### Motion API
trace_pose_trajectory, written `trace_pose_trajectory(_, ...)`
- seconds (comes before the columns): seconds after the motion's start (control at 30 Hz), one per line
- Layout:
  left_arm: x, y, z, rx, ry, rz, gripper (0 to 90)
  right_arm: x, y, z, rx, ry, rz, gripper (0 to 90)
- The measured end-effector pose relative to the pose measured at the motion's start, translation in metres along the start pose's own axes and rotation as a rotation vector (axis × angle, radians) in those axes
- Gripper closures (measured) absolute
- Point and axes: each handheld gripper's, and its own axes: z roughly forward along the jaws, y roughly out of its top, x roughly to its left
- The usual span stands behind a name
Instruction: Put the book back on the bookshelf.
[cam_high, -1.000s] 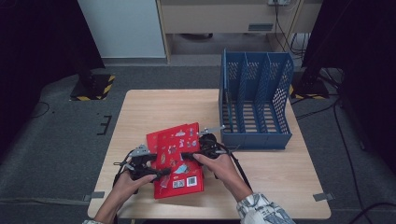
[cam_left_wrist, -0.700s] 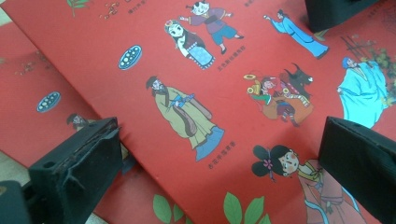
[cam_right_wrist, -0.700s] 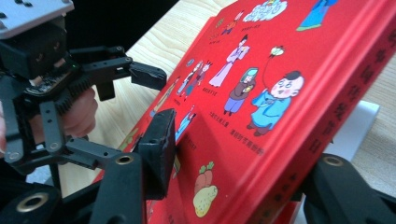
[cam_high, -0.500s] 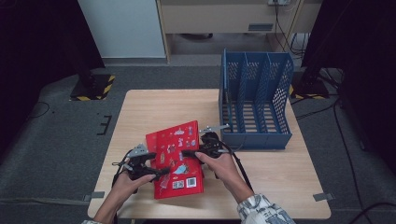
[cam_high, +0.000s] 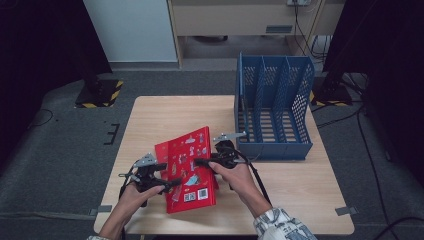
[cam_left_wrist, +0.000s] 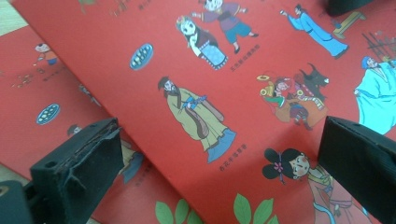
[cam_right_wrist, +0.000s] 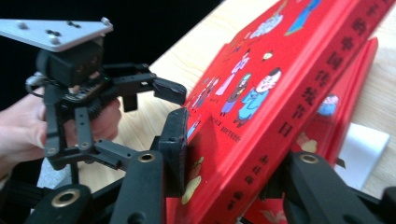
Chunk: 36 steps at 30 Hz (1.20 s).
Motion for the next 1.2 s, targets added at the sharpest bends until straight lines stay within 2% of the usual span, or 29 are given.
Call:
trace_pose_trajectory(0.1, 0.001, 0.0, -0.002, -0.008, 0.0, -0.008, 0.0, 0.003, 0.003, -0.002, -0.01, 0.01, -0.018, 64.8)
trace_pose_trajectory(0.37, 0.003, 0.0, -0.004, -0.028, -0.053, -0.025, 0.0, 0.01, 0.011, -0.007, -0.031, 0.047, -0.051, 68.4)
trace_pose_trajectory(0.5, 0.003, 0.003, -0.006, -0.003, -0.058, -0.021, 1.4, 0.012, 0.012, -0.006, -0.028, 0.054, -0.064, 68.1)
trace_pose_trajectory(0.67, 0.003, 0.006, -0.007, 0.016, -0.056, -0.023, 1.6, 0.016, 0.017, -0.006, -0.008, 0.039, -0.112, 66.0)
trace_pose_trajectory(1.07, -0.001, 0.008, -0.006, 0.017, -0.042, -0.001, 3.3, 0.012, 0.022, -0.005, 0.051, 0.021, -0.11, 60.8)
trace_pose_trajectory(1.17, -0.003, 0.01, -0.006, 0.002, -0.048, 0.009, 6.9, 0.011, 0.022, -0.003, 0.058, 0.028, -0.098, 56.0)
trace_pose_trajectory(1.2, -0.004, 0.01, -0.005, 0.002, -0.05, 0.011, 7.0, 0.011, 0.021, -0.001, 0.067, 0.034, -0.097, 57.4)
